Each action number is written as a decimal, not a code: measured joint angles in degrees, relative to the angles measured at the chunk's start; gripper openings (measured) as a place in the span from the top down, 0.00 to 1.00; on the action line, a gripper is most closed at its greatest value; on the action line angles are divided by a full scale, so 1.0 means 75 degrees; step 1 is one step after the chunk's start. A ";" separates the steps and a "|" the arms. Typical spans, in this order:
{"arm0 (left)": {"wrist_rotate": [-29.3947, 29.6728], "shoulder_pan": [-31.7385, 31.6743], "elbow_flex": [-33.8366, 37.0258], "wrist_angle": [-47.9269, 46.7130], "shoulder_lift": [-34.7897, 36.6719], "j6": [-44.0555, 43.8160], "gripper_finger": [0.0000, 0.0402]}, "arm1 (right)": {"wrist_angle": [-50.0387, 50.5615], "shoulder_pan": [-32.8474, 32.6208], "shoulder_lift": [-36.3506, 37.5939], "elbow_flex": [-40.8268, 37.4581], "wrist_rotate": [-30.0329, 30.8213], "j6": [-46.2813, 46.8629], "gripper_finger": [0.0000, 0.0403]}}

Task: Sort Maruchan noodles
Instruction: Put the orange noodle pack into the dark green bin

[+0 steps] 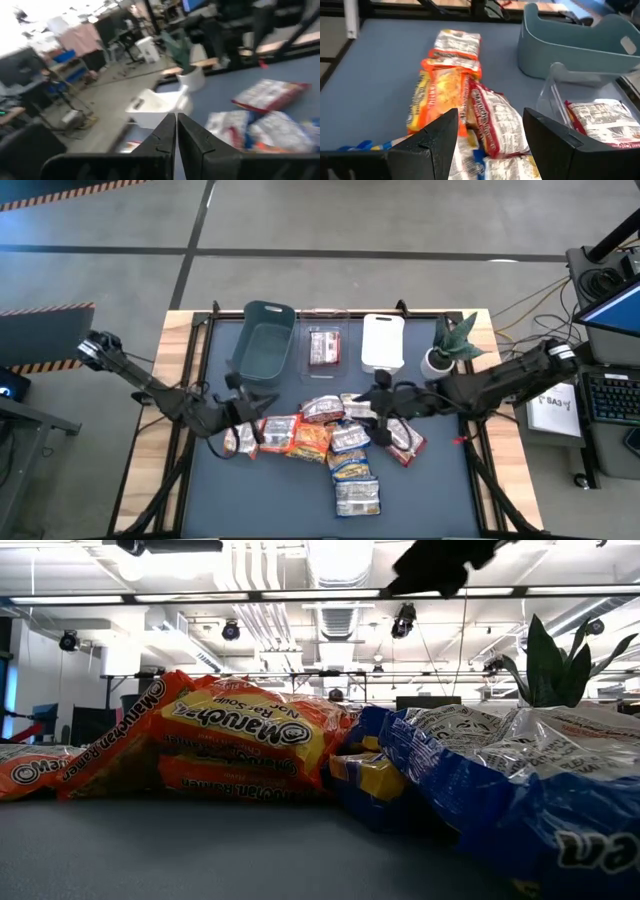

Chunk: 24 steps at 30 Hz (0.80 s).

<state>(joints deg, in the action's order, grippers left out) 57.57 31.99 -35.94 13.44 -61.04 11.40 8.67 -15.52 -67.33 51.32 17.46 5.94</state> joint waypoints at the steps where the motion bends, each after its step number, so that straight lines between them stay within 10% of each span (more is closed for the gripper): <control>1: -0.0018 0.0075 -0.0010 -0.0030 -0.0125 -0.0203 1.00 | -0.0046 -0.0069 0.0161 -0.0155 0.0066 -0.0016 0.48; 17: -0.2862 0.0671 -0.4874 -0.9173 -0.3574 -0.6592 1.00 | -0.1140 -0.0150 0.1997 -0.1593 0.0080 -0.1285 0.48; 24: -0.3222 0.1195 -0.5669 -0.9875 -0.5144 -0.7474 1.00 | -0.1209 -0.0147 0.2224 -0.1684 0.0077 -0.1788 0.48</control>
<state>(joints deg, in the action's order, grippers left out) 33.40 40.95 -78.46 -60.62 -99.63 -44.66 -0.39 -16.62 -50.65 38.69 18.04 -7.47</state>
